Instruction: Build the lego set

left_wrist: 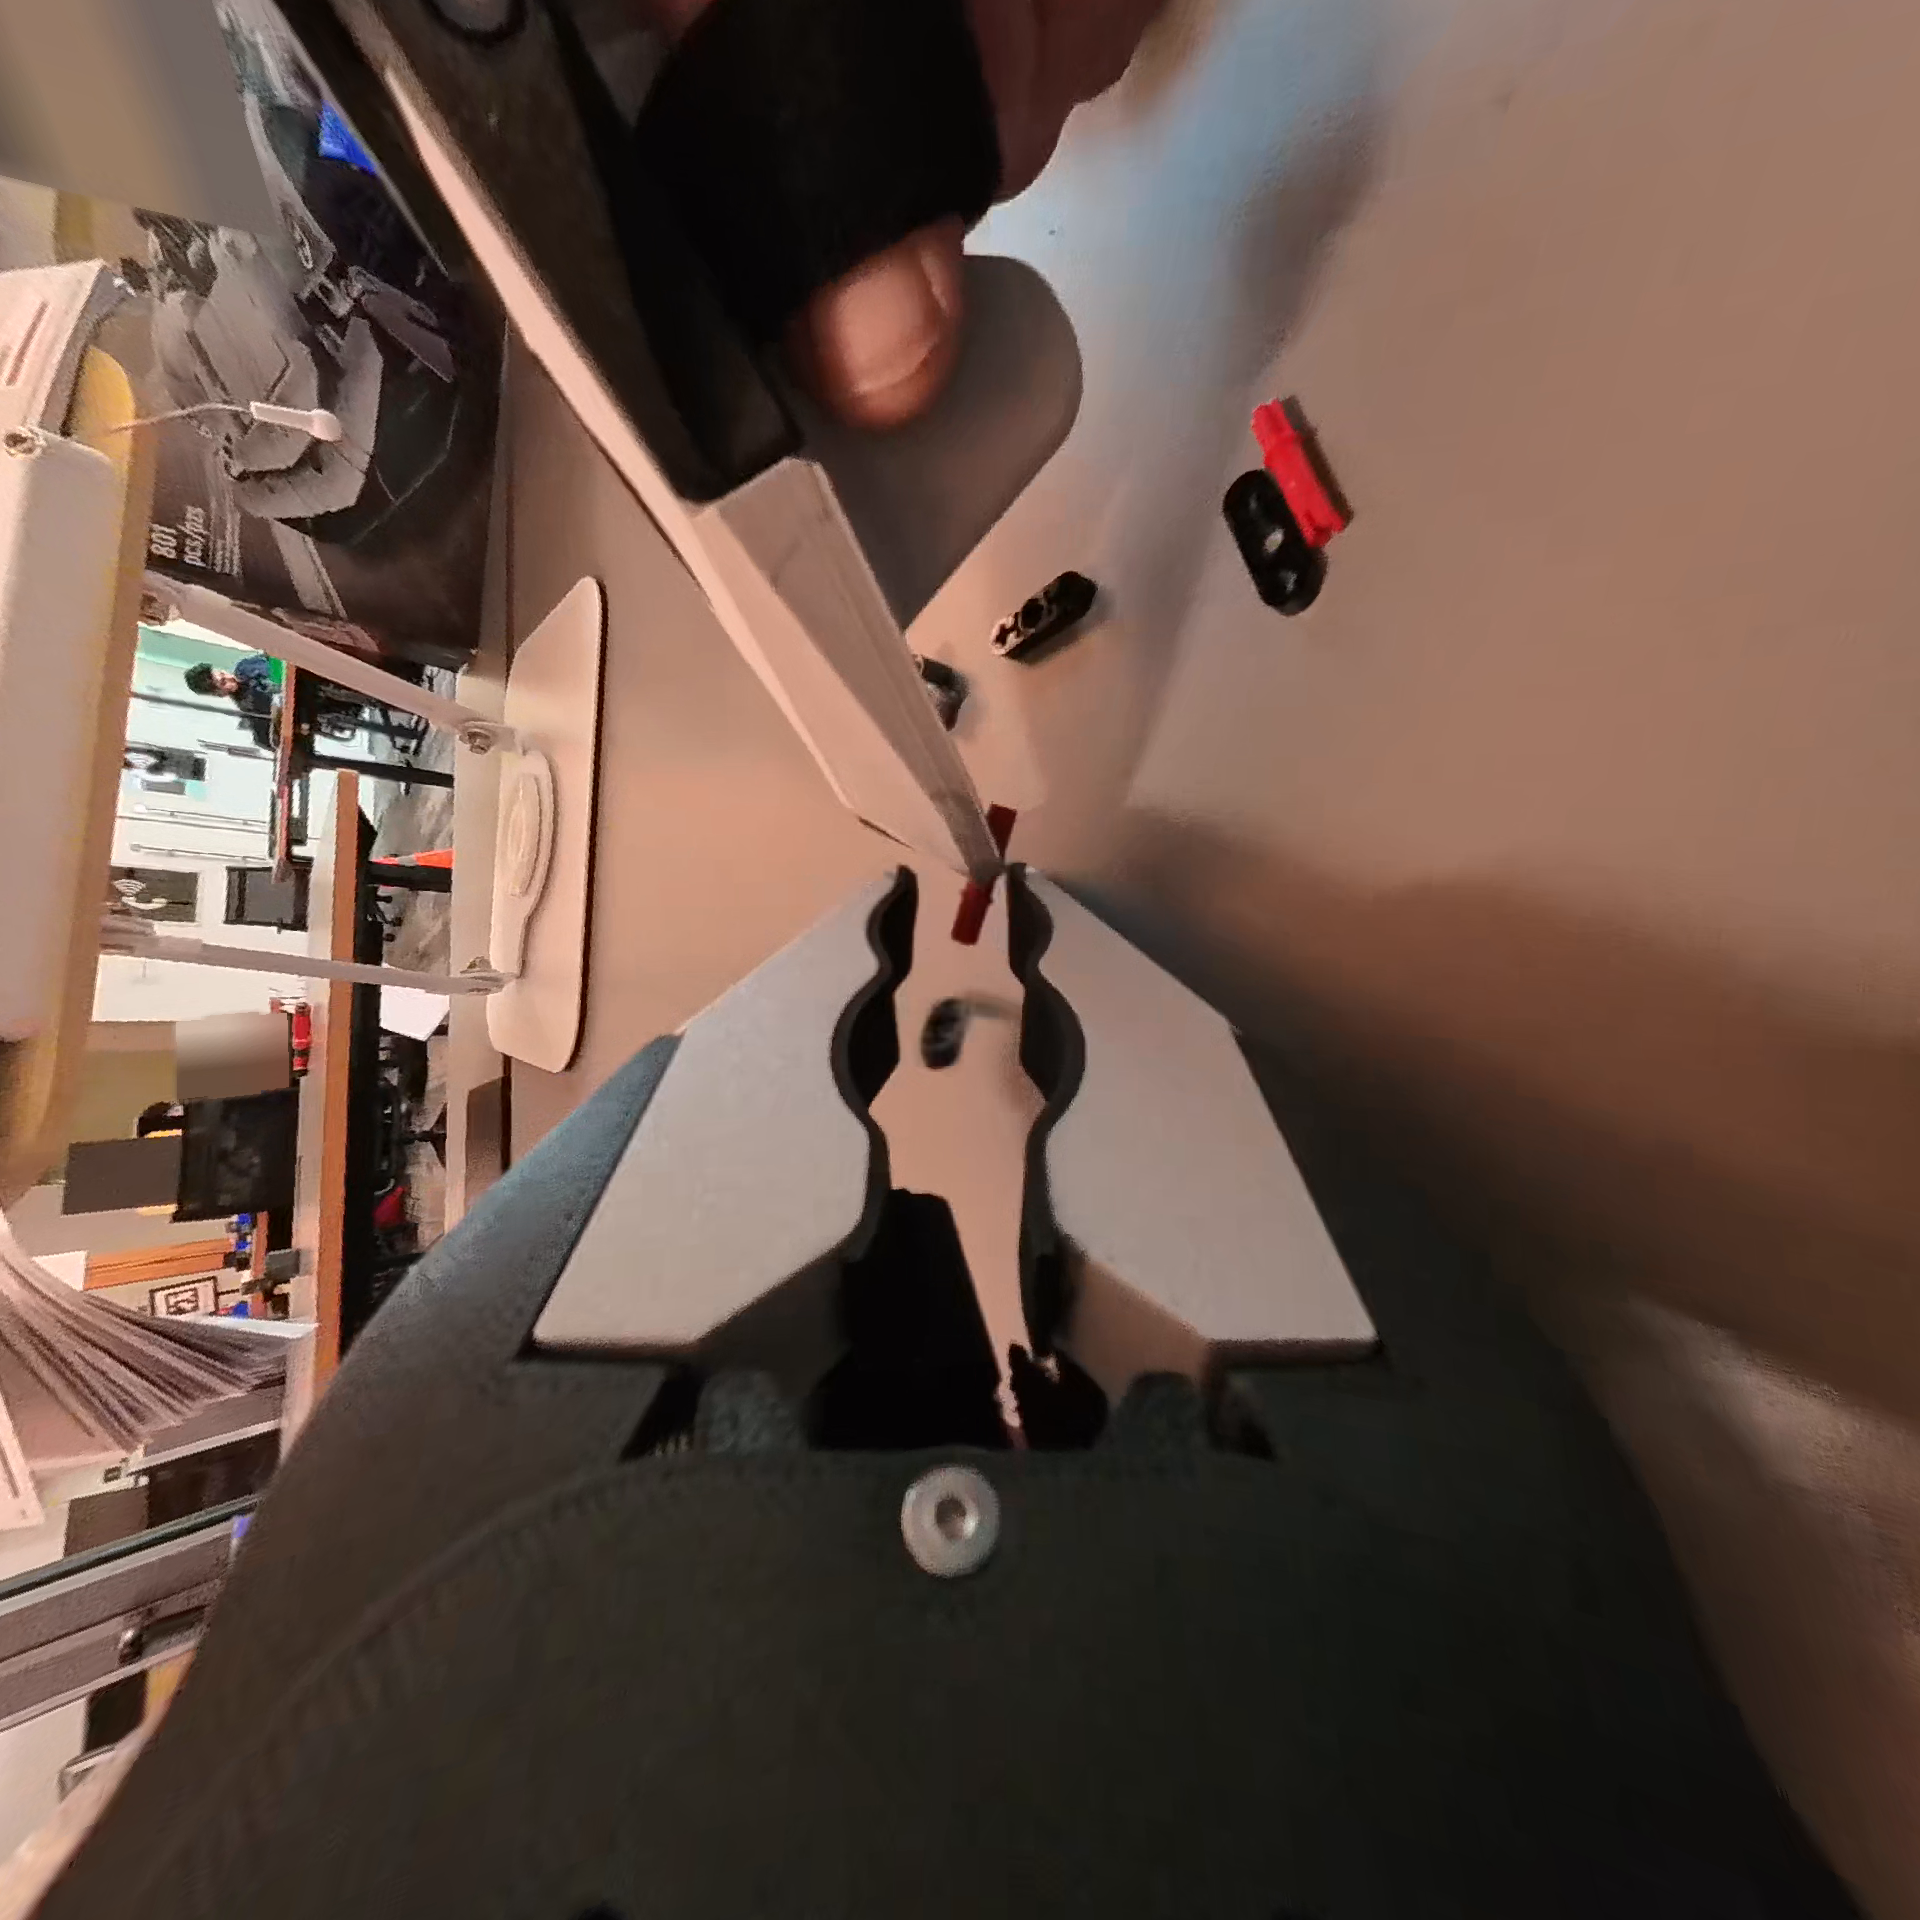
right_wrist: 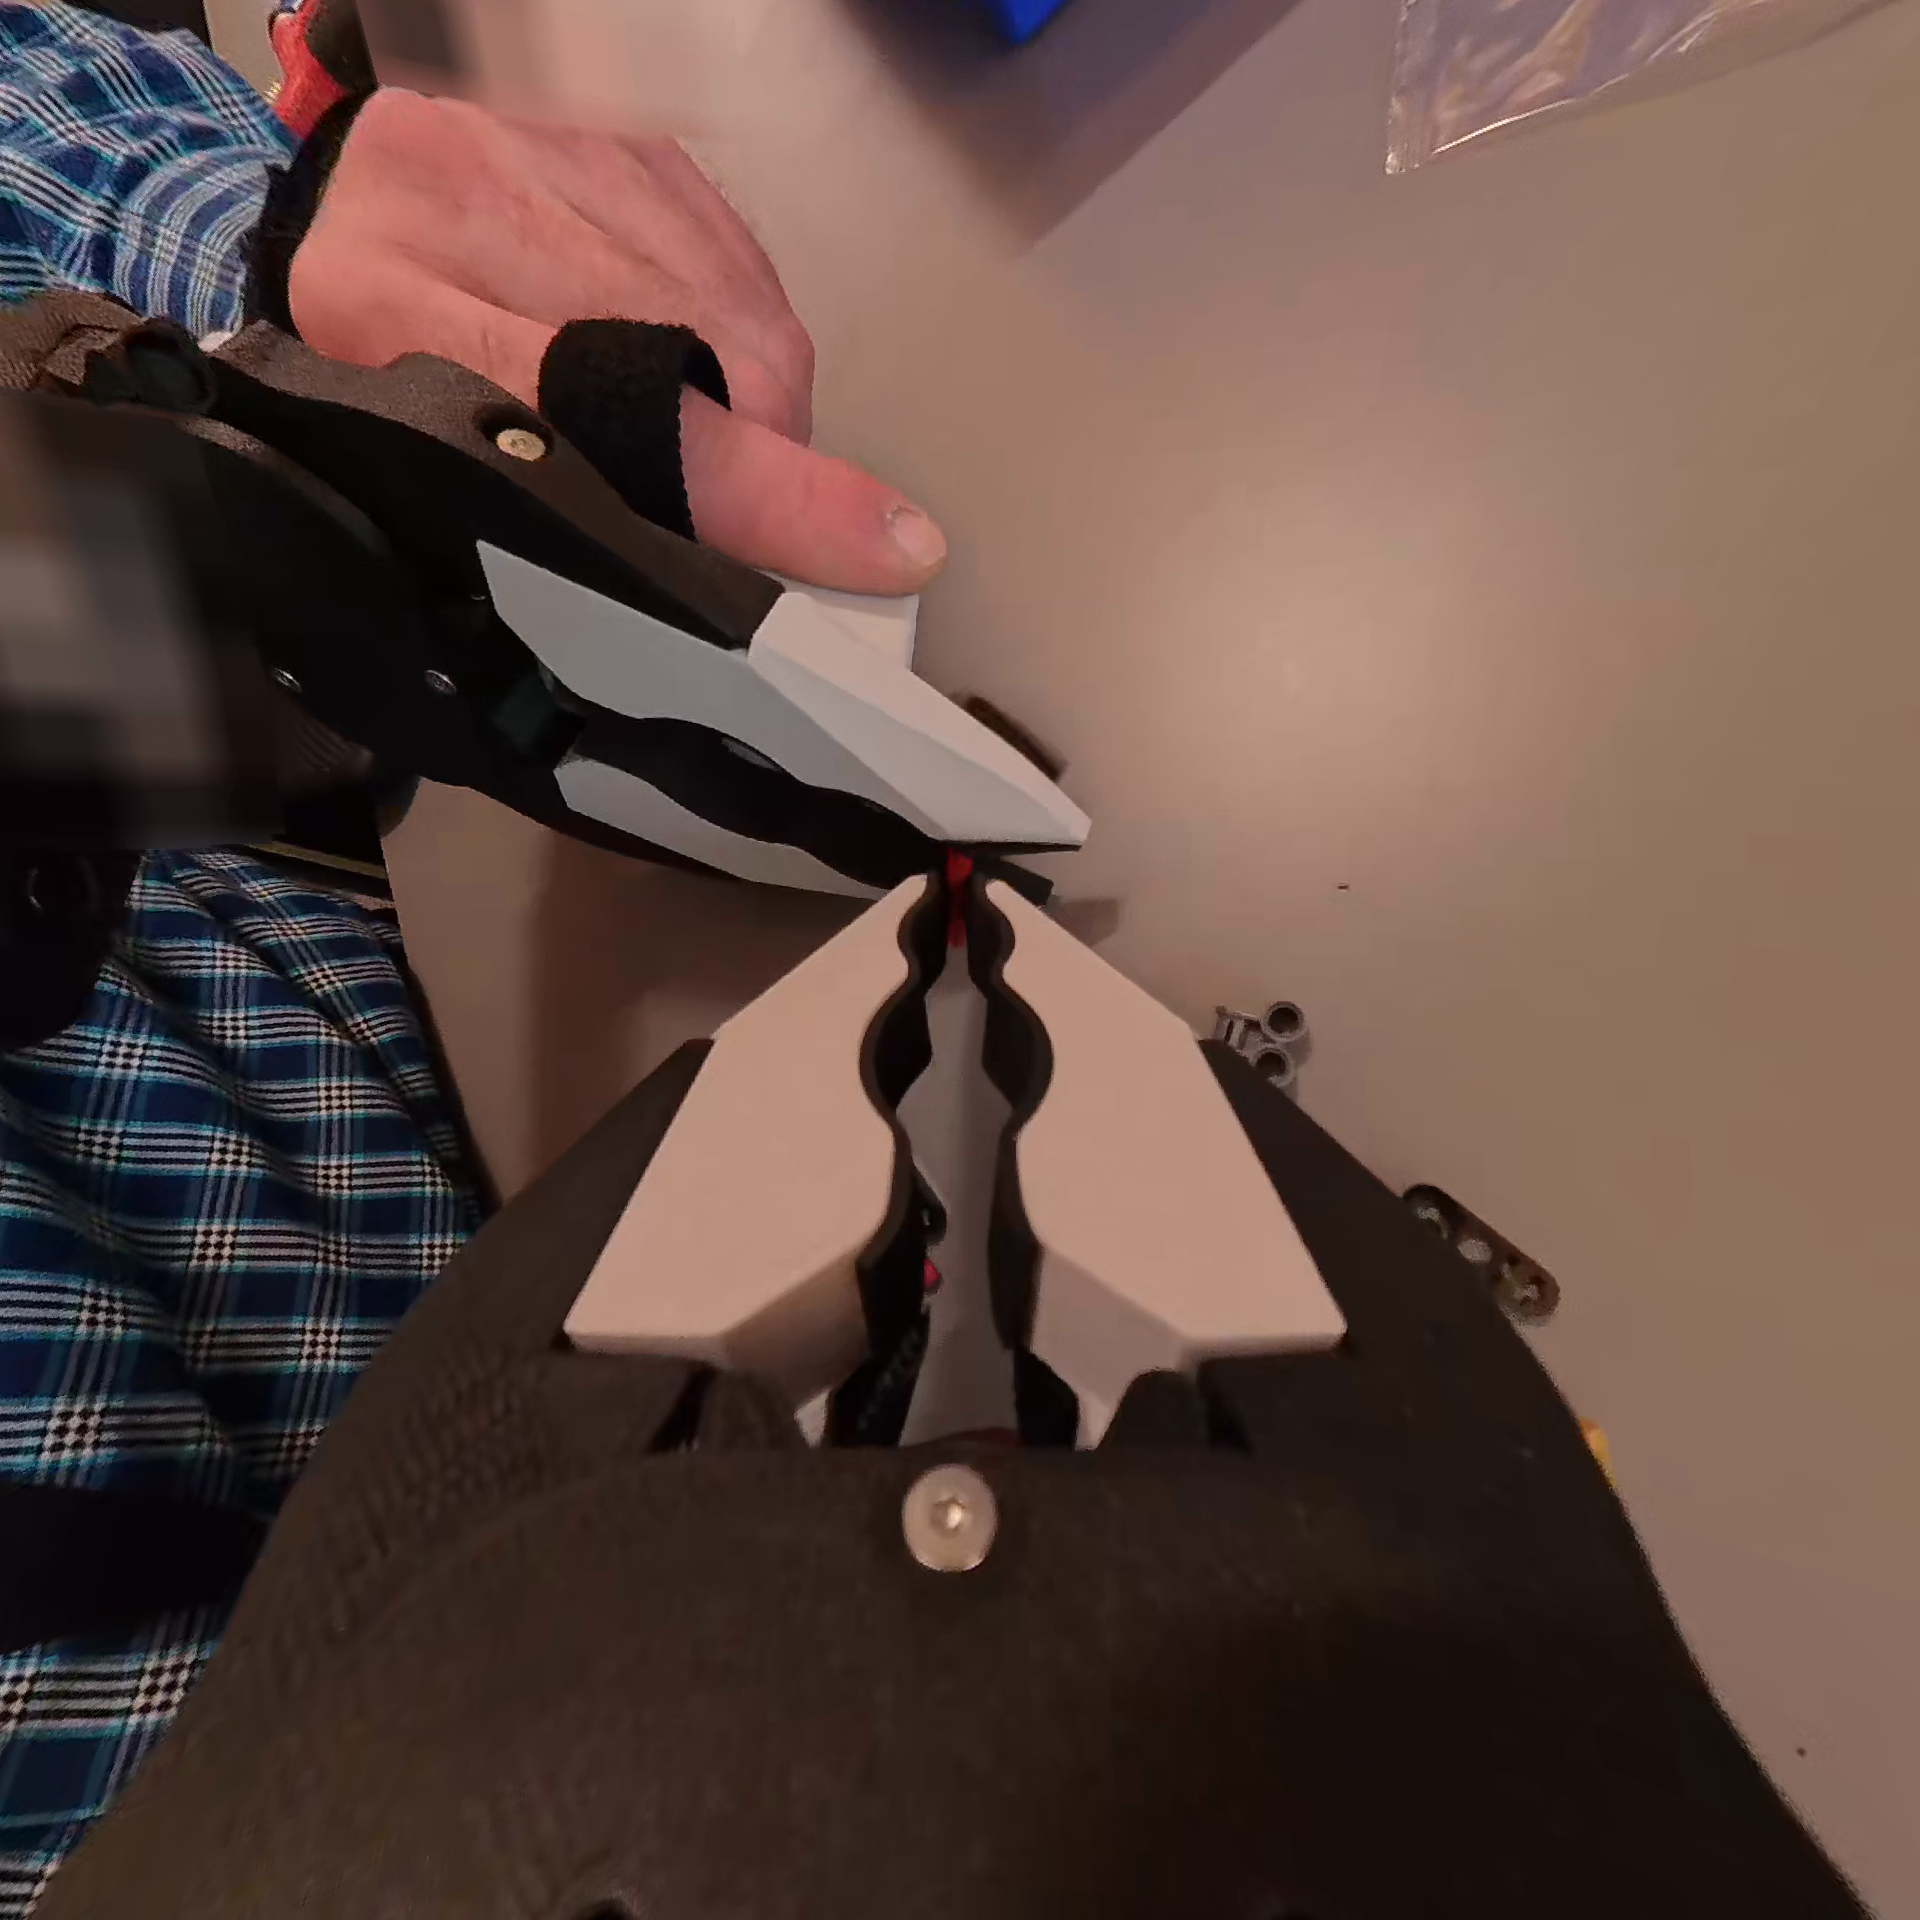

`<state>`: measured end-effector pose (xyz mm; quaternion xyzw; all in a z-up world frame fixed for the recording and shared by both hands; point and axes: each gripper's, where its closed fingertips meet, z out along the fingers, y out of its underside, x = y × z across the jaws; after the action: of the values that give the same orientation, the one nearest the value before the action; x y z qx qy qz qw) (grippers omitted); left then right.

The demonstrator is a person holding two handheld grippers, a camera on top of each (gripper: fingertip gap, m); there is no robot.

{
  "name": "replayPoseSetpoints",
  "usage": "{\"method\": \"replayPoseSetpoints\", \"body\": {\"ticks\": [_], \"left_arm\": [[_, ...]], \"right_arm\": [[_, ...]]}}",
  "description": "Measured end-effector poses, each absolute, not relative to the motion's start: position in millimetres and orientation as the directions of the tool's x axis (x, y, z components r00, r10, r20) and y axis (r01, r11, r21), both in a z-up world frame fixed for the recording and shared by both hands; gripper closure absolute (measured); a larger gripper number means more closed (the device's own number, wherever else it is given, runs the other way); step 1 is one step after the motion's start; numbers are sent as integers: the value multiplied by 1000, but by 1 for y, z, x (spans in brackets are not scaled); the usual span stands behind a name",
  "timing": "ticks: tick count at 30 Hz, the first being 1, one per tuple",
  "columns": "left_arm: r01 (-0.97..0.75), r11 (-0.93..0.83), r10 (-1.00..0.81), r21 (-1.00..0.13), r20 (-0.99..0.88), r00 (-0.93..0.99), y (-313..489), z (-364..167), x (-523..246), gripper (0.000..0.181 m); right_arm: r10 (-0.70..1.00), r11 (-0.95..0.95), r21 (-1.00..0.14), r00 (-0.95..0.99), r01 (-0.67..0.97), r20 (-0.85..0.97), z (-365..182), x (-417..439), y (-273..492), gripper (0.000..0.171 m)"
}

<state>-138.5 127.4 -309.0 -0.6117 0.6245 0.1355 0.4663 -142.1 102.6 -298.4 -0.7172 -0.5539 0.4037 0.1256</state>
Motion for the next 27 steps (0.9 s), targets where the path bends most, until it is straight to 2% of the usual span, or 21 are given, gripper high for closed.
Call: {"method": "replayPoseSetpoints", "body": {"ticks": [7, 14, 18, 22, 27], "left_arm": [[-871, 139, -678, -471, -686, 263, 127, -304, -147, 159], [-779, -54, -747, -624, -493, 446, 119, -287, -167, 155], [-705, -95, -757, -703, -409, 510, 109, -278, -154, 160], [-538, -230, -771, -811, -185, 609, 97, -270, -135, 163], [-226, -336, -704, -914, 84, 705, 101, -248, -118, 161]], "right_arm": [[905, -351, -633, 76, 690, -419, -299, -135, 102, 171], [930, -319, -671, 86, 670, -357, -292, -129, 105, 171], [939, -318, -705, 108, 634, -327, -287, -126, 104, 171], [929, -365, -777, 145, 512, -341, -269, -123, 99, 171], [869, -494, -832, 178, 252, -462, -239, -119, 99, 171]]}}
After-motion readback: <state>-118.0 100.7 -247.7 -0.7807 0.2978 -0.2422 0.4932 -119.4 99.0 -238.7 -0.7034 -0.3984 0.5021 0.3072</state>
